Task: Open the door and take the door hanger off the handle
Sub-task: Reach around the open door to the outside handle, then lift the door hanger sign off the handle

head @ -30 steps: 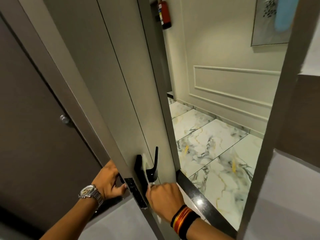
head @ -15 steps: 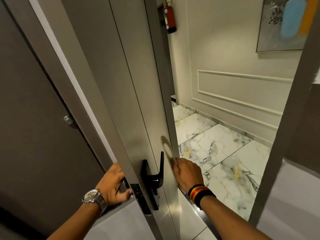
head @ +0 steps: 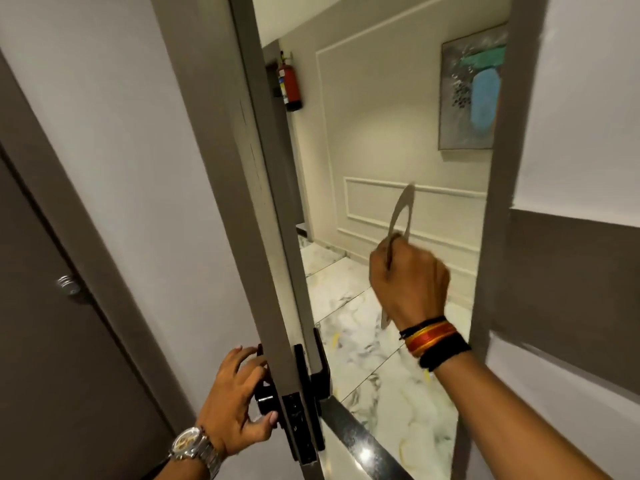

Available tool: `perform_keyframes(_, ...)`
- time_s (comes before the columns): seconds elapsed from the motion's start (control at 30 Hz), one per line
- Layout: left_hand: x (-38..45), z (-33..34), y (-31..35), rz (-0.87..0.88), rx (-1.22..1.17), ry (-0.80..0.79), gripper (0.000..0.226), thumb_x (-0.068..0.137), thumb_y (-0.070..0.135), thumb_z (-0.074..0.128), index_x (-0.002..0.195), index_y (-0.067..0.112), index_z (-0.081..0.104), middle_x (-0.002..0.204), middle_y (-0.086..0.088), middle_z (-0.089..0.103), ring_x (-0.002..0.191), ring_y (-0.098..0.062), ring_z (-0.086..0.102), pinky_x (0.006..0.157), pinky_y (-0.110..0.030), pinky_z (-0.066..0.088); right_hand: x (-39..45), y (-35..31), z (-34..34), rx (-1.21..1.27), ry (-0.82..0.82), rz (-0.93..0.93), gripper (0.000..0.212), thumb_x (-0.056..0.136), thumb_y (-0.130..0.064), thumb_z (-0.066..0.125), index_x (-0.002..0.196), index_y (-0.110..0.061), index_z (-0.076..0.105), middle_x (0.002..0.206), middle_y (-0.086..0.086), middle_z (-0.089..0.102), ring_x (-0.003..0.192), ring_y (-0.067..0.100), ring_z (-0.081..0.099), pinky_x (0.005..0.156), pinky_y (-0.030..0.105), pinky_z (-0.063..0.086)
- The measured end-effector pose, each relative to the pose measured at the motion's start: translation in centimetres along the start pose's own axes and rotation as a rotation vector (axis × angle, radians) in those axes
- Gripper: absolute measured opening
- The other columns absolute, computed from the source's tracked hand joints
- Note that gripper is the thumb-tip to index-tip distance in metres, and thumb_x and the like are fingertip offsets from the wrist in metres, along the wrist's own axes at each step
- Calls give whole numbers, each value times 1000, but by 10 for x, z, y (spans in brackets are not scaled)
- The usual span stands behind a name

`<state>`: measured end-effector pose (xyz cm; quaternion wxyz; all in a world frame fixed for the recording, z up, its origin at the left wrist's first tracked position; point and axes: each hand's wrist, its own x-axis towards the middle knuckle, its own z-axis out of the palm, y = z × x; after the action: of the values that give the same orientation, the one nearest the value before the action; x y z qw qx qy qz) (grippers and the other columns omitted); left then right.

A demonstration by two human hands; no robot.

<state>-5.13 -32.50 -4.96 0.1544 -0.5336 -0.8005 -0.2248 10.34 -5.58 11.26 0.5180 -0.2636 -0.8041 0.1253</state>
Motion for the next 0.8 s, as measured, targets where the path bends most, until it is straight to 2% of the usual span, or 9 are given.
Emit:
perform_keyframes(0.13, 16, 24, 14, -1, 47, 18, 65, 81, 72, 47, 112, 19, 68, 127, 6, 63, 137, -28, 48, 119, -56, 31, 48, -33, -104, -159, 349, -80, 30, 90, -25, 54, 65, -10, 56, 53, 19, 55, 48, 41, 58, 55, 32, 30)
perform_keyframes(0.2, 27, 34, 24, 13, 70, 31, 53, 78, 68, 56, 102, 21, 66, 119, 5, 66, 134, -30, 50, 119, -55, 33, 67, -46, -149, -281, 410, -49, 38, 90, -33, 48, 68, -5, 61, 62, 26, 58, 57, 42, 57, 59, 37, 34)
perform_keyframes(0.3, 46, 45, 43, 29, 94, 17, 50, 76, 67, 62, 93, 20, 65, 105, 2, 69, 128, -32, 55, 118, -53, 35, 92, -54, -196, -402, 342, -1, 47, 95, -43, 38, 68, -6, 48, 65, 17, 44, 68, 35, 43, 65, 41, 33)
perform_keyframes(0.37, 59, 52, 57, 12, 115, 1, 52, 76, 70, 61, 88, 20, 65, 101, 0, 70, 125, -33, 58, 118, -52, 36, 112, -49, -214, -472, 255, 15, 57, 96, -50, 37, 64, -4, 48, 59, 13, 40, 67, 34, 43, 66, 41, 35)
perform_keyframes(0.47, 78, 60, 79, -6, 144, -26, 55, 81, 75, 51, 88, 22, 64, 105, 0, 71, 129, -33, 55, 123, -46, 23, 136, -41, -229, -484, 44, 98, 64, 91, -59, 42, 58, -7, 58, 39, 6, 54, 52, 30, 54, 59, 33, 43)
perform_keyframes(0.53, 91, 65, 95, -14, 161, -64, 65, 84, 79, 40, 96, 20, 65, 115, -3, 70, 138, -34, 46, 127, -46, 11, 150, -33, -234, -504, -125, 159, 51, 87, -52, 56, 61, -9, 66, 33, 0, 58, 47, 24, 61, 51, 27, 46)
perform_keyframes(0.6, 105, 70, 109, -44, 188, -130, 80, 85, 82, 26, 112, 18, 65, 131, -7, 64, 149, -35, 32, 128, -48, -2, 159, -26, -231, -600, -214, 168, 30, 83, -31, 71, 67, -5, 68, 48, 8, 66, 54, 28, 64, 57, 35, 56)
perform_keyframes(0.67, 119, 73, 124, -78, 215, -193, 91, 84, 83, 15, 126, 18, 61, 143, -9, 57, 155, -35, 19, 126, -51, -13, 161, -17, -224, -689, -177, 158, 19, 80, -14, 73, 67, -6, 62, 62, 11, 60, 62, 33, 60, 65, 37, 53)
perform_keyframes(0.8, 146, 81, 152, -151, 269, -298, 91, 87, 81, 13, 137, 16, 54, 151, -11, 50, 157, -39, 9, 122, -58, -19, 160, 8, -214, -719, -101, 89, 25, 85, -16, 71, 69, -9, 54, 78, 11, 57, 75, 37, 61, 67, 36, 44)
